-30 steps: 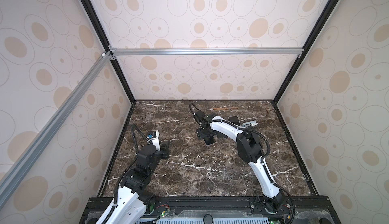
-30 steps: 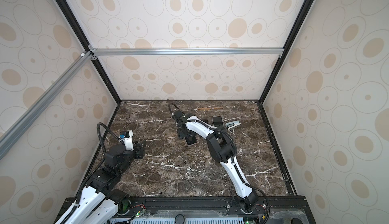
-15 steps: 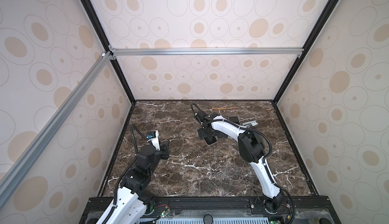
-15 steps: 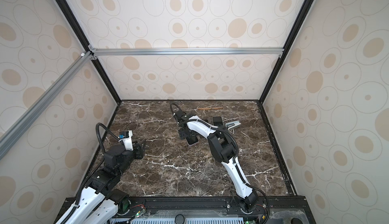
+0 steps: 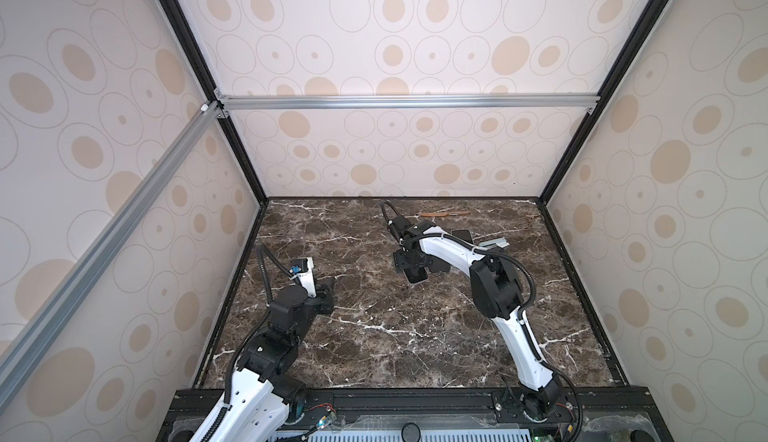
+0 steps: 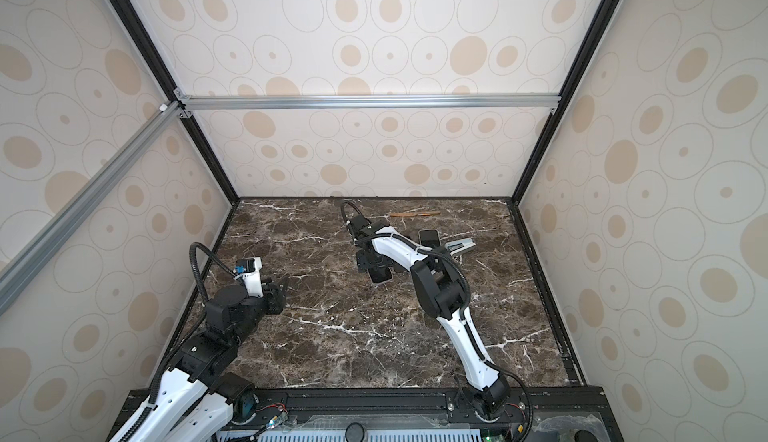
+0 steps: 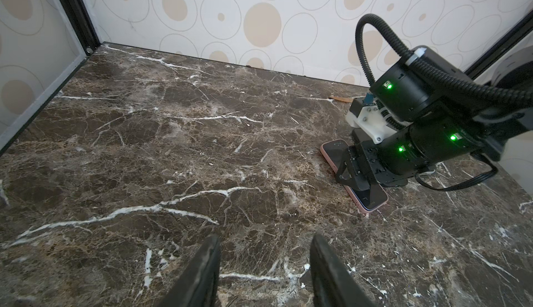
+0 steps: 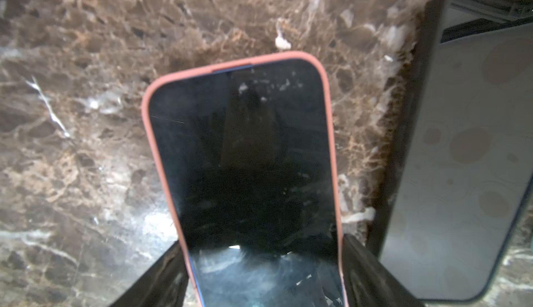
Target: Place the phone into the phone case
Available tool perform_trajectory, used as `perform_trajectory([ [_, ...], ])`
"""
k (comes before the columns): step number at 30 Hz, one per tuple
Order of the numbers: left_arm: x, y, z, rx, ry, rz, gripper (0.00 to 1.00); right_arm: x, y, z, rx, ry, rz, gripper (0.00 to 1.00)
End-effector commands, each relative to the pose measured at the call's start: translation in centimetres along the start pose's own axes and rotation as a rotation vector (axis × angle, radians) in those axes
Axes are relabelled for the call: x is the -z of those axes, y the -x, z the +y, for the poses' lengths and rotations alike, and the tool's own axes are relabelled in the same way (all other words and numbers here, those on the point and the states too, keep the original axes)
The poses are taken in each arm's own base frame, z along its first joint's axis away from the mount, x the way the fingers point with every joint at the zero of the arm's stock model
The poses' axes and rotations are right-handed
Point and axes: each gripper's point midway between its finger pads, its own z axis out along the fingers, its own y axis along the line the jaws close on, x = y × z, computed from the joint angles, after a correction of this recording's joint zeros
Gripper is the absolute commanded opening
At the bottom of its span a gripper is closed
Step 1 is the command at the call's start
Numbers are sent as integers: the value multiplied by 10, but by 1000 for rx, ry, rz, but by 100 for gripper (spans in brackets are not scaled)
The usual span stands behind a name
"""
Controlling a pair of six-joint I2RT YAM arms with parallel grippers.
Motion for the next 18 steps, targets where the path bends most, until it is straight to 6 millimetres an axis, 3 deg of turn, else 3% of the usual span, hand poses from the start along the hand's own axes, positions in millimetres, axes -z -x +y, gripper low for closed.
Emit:
perform_trajectory([
  [1, 3, 6, 0, 9, 4, -19, 50, -24, 6, -13, -77, -40, 4, 78],
  [5, 1, 4, 1, 7, 8, -12, 51, -21, 26, -14, -126, -28, -32, 79],
  [8, -4, 0, 3, 16, 26, -4, 50, -8, 44, -3, -154, 38, -61, 81],
  [10, -10, -4, 7, 40, 48, 1, 51, 11, 52, 7, -155, 96, -84, 86],
  [12, -17, -7, 10, 84, 66, -2, 51, 35, 60, 14, -149, 151, -125, 97],
  [18, -44, 9, 19, 196, 152, -95, 51, 119, 59, -14, -128, 151, -270, 99],
])
